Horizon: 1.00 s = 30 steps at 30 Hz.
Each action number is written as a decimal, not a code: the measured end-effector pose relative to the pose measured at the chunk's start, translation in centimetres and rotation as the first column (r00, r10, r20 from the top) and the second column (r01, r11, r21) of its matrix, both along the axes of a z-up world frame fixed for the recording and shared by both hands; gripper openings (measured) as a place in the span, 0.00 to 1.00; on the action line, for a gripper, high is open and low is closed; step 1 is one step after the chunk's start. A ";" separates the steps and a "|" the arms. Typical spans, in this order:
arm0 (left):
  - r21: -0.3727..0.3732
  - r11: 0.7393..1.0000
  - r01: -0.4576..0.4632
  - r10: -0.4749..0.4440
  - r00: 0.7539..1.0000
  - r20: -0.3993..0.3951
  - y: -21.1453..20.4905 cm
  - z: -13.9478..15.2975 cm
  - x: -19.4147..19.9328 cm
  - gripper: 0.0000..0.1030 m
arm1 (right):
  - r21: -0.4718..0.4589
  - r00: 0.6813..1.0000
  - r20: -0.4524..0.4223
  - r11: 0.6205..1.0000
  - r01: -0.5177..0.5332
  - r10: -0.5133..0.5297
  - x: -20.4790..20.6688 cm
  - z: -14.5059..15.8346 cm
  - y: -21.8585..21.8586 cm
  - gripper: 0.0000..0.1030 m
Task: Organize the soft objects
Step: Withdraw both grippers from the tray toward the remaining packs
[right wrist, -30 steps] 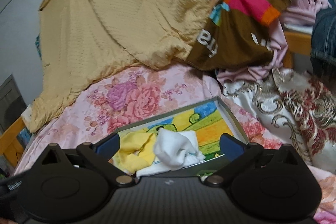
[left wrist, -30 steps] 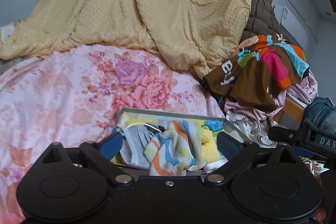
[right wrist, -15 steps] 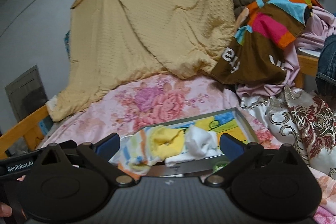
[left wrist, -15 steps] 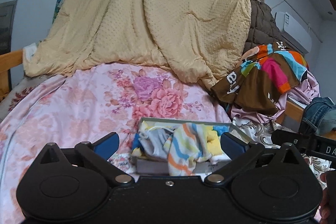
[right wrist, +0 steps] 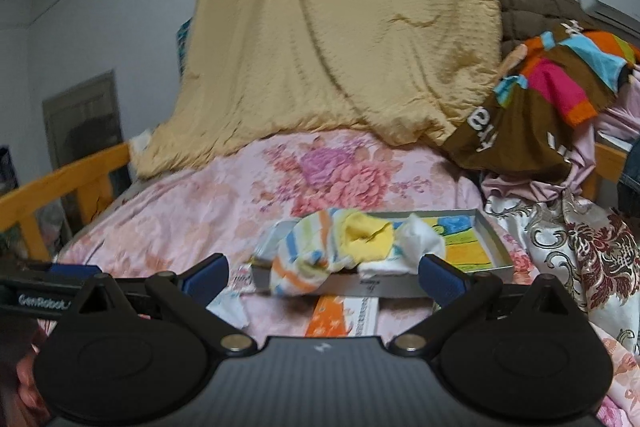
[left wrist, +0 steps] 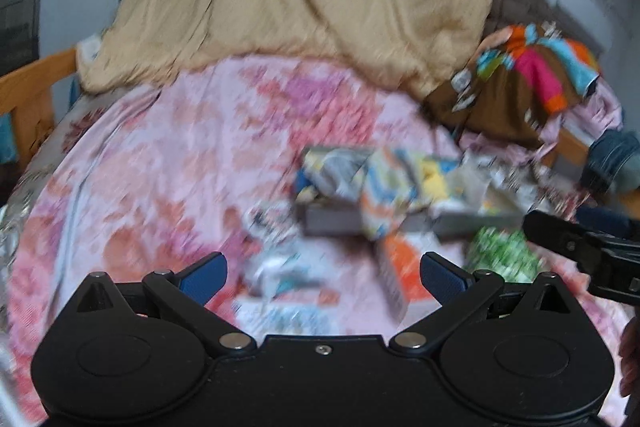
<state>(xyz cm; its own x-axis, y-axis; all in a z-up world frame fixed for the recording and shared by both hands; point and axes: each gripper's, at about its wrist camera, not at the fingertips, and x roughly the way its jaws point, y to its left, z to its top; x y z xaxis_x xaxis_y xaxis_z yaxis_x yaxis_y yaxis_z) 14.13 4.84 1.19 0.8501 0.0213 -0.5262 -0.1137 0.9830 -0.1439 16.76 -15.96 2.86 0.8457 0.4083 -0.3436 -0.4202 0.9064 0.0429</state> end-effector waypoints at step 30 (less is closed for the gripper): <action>0.116 0.989 -0.088 0.112 0.970 -0.217 6.2 -1.8 4.8 0.99 | -0.083 0.947 -0.278 0.979 -0.188 0.159 1.5 -7.5 7.5 1.00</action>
<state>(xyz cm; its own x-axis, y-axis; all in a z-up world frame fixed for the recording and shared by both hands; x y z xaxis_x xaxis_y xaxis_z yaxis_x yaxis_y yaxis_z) 18.98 11.04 -0.59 0.7026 0.1653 -0.6921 -0.2297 0.9733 -0.0008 18.27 -8.45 -4.61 0.6355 0.4888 -0.5977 -0.5576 0.8260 0.0825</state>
